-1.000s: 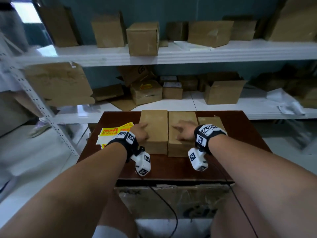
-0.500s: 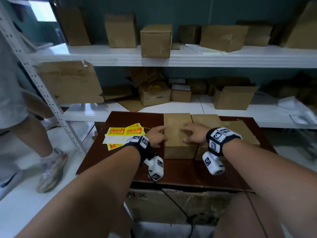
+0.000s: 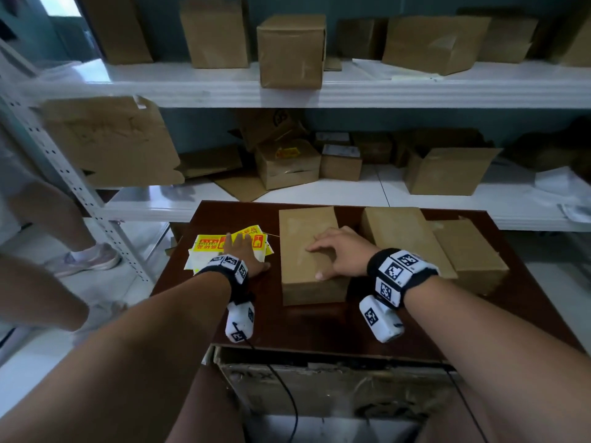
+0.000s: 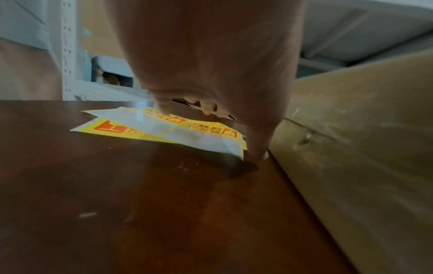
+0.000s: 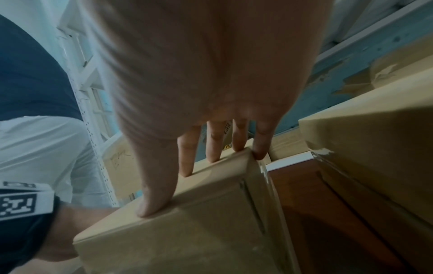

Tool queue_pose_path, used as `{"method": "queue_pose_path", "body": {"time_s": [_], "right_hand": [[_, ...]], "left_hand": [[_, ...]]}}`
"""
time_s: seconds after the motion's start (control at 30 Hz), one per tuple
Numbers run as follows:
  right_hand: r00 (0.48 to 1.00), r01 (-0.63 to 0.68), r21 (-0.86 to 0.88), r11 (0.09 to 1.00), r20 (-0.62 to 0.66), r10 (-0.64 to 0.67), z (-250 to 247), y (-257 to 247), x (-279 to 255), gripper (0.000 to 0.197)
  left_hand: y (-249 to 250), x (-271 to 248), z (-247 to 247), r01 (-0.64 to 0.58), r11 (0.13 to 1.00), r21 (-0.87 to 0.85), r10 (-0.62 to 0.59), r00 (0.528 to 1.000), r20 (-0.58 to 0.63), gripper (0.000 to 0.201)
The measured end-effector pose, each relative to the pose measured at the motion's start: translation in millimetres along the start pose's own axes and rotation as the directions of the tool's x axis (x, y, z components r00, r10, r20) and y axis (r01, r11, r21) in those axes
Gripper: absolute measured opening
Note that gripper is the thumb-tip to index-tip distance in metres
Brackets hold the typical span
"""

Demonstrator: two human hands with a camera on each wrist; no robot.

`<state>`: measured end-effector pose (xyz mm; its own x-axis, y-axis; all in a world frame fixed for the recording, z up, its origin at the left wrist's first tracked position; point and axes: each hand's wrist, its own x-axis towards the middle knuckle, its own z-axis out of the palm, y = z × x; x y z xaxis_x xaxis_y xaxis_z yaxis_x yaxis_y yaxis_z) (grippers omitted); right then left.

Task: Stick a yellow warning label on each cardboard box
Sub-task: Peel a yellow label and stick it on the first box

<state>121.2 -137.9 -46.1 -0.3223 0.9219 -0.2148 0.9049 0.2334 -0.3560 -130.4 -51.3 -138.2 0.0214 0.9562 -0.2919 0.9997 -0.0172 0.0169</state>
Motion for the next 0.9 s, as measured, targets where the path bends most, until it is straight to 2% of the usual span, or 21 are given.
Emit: {"method": "queue_pose_path", "body": {"time_s": [0.1, 0.23, 0.27, 0.4, 0.5, 0.57, 0.6, 0.67, 0.7, 0.73, 0.77, 0.8, 0.83, 0.87, 0.9], "right_hand": [[1.0, 0.012, 0.012, 1.0, -0.017, -0.012, 2, 0, -3, 0.07], [1.0, 0.022, 0.006, 1.0, -0.018, -0.022, 1, -3, -5, 0.069], [1.0, 0.02, 0.004, 1.0, -0.016, -0.02, 1, -3, -5, 0.069], [1.0, 0.001, -0.003, 1.0, 0.001, -0.001, -1, -8, -8, 0.069], [1.0, 0.006, -0.011, 1.0, 0.006, -0.006, 0, -13, -12, 0.066], [1.0, 0.019, -0.01, 1.0, 0.018, -0.019, 1, -16, -15, 0.061], [0.999, 0.02, -0.001, 1.0, 0.03, -0.02, 2, -16, -16, 0.058], [0.999, 0.014, 0.035, 0.999, 0.034, -0.015, 2, -17, -21, 0.051], [1.0, -0.001, 0.095, 0.995, 0.012, -0.001, 1, -17, -22, 0.048], [0.998, -0.039, 0.227, 0.973, -0.028, 0.047, -2, -17, -24, 0.047], [0.99, -0.081, 0.432, 0.898, -0.071, 0.123, -6, -16, -25, 0.05], [0.974, -0.105, 0.661, 0.743, -0.081, 0.21, -10, -15, -25, 0.058], [0.961, -0.106, 0.85, 0.516, -0.045, 0.272, -15, -12, -24, 0.067], [0.958, -0.099, 0.956, 0.277, 0.016, 0.288, -21, -9, -24, 0.075], [0.96, -0.093, 0.993, 0.078, 0.069, 0.272, -26, -5, -24, 0.081]], "left_hand": [[-3, 4, 6, -0.038, 0.994, -0.1, 0.04, 0.999, 0.015, 0.091], [-7, 2, -4, -0.103, 0.975, -0.199, 0.094, 0.994, -0.056, 0.036], [-6, -1, -9, -0.103, 0.968, -0.227, 0.089, 0.993, -0.073, 0.028], [-3, -13, -39, -0.035, 0.935, -0.353, -0.024, 0.987, -0.161, 0.023], [-2, -22, -64, -0.031, 0.844, -0.536, -0.125, 0.96, -0.252, 0.024], [2, -30, -83, -0.089, 0.78, -0.619, -0.152, 0.933, -0.325, 0.021], [6, -36, -93, -0.146, 0.744, -0.652, -0.133, 0.924, -0.359, 0.018], [18, -46, -113, -0.302, 0.675, -0.673, 0.001, 0.913, -0.409, 0.014], [24, -51, -122, -0.369, 0.623, -0.69, 0.09, 0.91, -0.405, 0.015], [30, -55, -129, -0.412, 0.557, -0.721, 0.174, 0.907, -0.384, 0.017], [35, -59, -136, -0.444, 0.502, -0.742, 0.242, 0.896, -0.372, 0.02], [39, -62, -141, -0.474, 0.461, -0.75, 0.292, 0.879, -0.376, 0.024], [43, -65, -145, -0.5, 0.43, -0.752, 0.326, 0.862, -0.387, 0.026], [46, -67, -148, -0.524, 0.393, -0.756, 0.347, 0.846, -0.405, 0.028], [48, -68, -149, -0.533, 0.361, -0.765, 0.358, 0.837, -0.414, 0.031]]}}
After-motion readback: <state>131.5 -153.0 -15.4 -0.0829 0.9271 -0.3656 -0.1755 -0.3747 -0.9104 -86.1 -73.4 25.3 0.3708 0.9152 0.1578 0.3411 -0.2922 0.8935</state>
